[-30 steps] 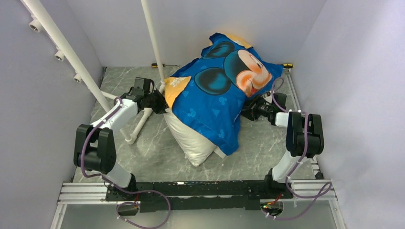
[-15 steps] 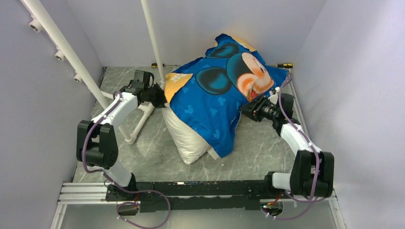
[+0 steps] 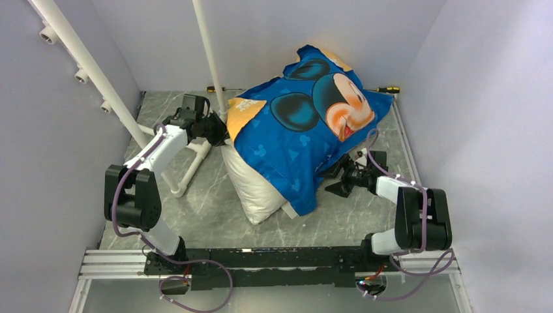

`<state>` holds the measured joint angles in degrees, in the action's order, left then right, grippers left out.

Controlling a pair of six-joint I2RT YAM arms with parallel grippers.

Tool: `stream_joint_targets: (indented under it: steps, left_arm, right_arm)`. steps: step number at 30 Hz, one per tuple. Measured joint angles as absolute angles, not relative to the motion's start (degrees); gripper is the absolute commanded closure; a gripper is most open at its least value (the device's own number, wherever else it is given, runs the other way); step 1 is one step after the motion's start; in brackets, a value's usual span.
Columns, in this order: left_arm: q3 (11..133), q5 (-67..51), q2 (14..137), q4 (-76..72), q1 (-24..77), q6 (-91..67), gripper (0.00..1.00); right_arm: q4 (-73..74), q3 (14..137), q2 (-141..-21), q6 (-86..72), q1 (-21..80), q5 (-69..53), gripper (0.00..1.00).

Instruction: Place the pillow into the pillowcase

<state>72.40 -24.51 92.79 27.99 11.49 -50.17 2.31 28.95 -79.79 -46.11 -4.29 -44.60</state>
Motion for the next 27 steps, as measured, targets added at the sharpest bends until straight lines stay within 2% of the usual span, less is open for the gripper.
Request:
stream_joint_targets:
  steps: [1,2,3,5,6,7,9,11,14,16,20,27]
  left_arm:
    - [72.4,-24.6,92.79,27.97,11.44,-50.17,0.97]
    - [72.4,-24.64,92.79,27.97,11.44,-50.17,0.96]
    - [72.4,-24.64,92.79,27.99,11.44,-50.13,0.94]
    - [72.4,-24.64,92.79,28.05,11.44,-49.98,0.87]
    - [72.4,-24.62,92.79,28.16,11.44,-49.71,0.8]
    - [72.4,-24.56,92.73,28.32,11.44,-49.32,0.63]
    - [72.4,-23.7,92.27,28.86,11.44,-48.18,0.39]
    - [72.42,-21.52,90.54,29.85,11.18,-46.52,0.23]
    - [72.38,-16.71,85.82,32.56,10.7,-44.05,0.06]
    - [72.31,-14.0,82.02,34.39,10.7,-42.3,0.01]
    - [70.78,-12.27,73.56,38.41,10.85,-40.88,0.01]
    - [58.17,-20.91,65.17,37.32,11.03,-42.81,0.01]
  right_arm:
    - [1.04,28.45,-80.6,-46.72,-3.73,-45.23,0.34]
    - [-0.95,28.03,-81.54,-47.64,-2.57,-45.89,0.47]
    - [-3.27,27.86,-82.43,-48.58,-0.93,-46.61,0.62]
    - [-8.08,27.83,-83.24,-50.76,2.31,-47.68,0.99]
    - [-10.22,27.79,-83.29,-51.66,3.4,-48.29,1.0]
    - [-13.19,27.64,-83.26,-53.56,4.67,-48.99,1.0]
    - [-18.85,27.44,-83.18,-57.21,5.78,-50.06,1.0]
    - [-21.21,27.44,-82.61,-59.16,5.82,-50.39,1.0]
    - [-20.88,27.9,-79.88,-60.6,5.82,-50.61,1.0]
    - [-19.35,29.43,-78.04,-61.1,5.82,-50.61,1.0]
    - [-16.64,34.94,-76.51,-61.91,5.82,-50.81,1.0]
    - [-15.77,43.13,-76.49,-63.75,6.44,-52.9,1.0]
